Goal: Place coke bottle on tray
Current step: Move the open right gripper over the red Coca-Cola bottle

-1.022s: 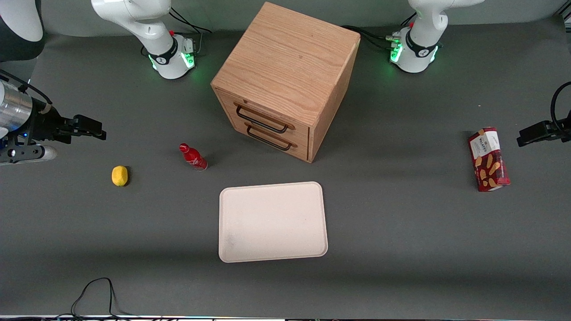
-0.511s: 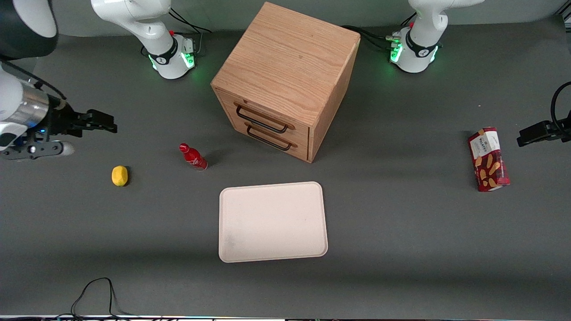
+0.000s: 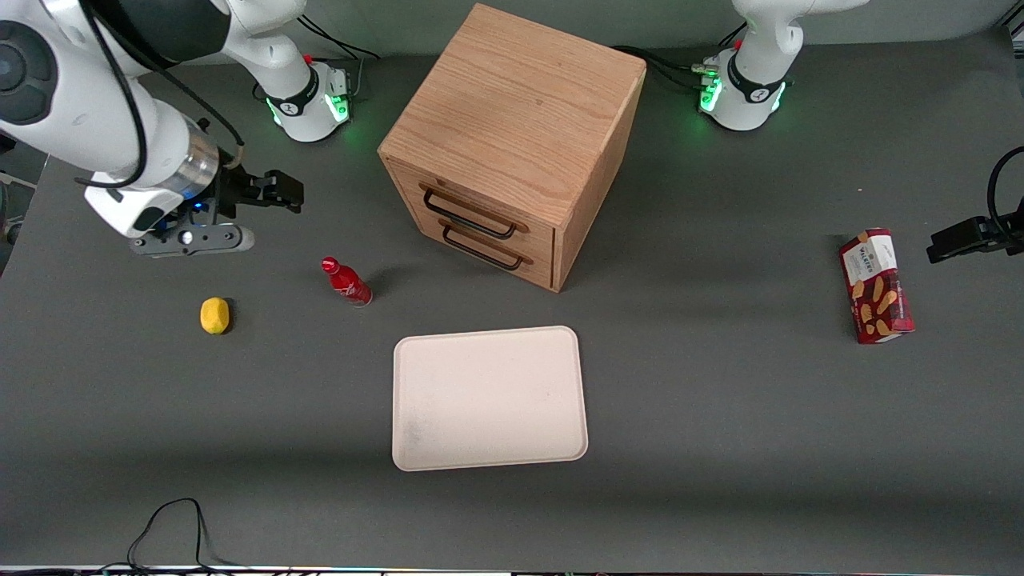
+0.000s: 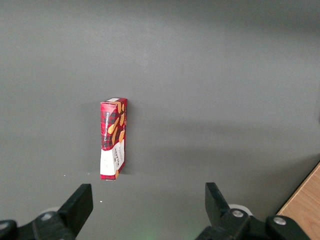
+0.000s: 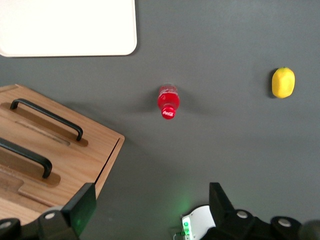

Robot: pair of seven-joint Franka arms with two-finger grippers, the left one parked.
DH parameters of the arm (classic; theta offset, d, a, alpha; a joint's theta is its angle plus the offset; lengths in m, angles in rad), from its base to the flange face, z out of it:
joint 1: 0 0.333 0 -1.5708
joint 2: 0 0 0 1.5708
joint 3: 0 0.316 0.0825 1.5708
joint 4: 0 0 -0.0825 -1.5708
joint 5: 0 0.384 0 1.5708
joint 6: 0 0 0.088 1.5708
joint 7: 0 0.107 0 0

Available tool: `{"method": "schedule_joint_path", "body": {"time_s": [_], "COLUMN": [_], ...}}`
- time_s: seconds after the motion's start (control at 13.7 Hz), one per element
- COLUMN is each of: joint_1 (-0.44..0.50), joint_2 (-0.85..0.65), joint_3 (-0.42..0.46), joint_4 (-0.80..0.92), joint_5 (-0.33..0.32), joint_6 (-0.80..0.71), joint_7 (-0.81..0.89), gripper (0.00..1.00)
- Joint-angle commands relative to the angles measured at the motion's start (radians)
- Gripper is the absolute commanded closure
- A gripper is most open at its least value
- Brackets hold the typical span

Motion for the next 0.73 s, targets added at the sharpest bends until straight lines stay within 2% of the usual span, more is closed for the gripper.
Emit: {"method": "schedule_joint_path", "body": {"time_s": [0.0, 0.29, 0.51, 0.66], "joint_1": [0.021, 0.024, 0.051, 0.053], "joint_2": [-0.061, -0.177, -0.281, -0.296], "joint_3": [-0.011, -0.01, -0.01, -0.01], "joint_4": [-0.06, -0.186, -0.368, -0.422], "joint_5": [0.004, 0.004, 0.004, 0.004], "joint_6": [-0.006, 0.009, 0.122, 0.155], "joint_7": [0.025, 0.025, 0.025, 0.024], "gripper": [0.0, 0.0, 0.0, 0.0]}}
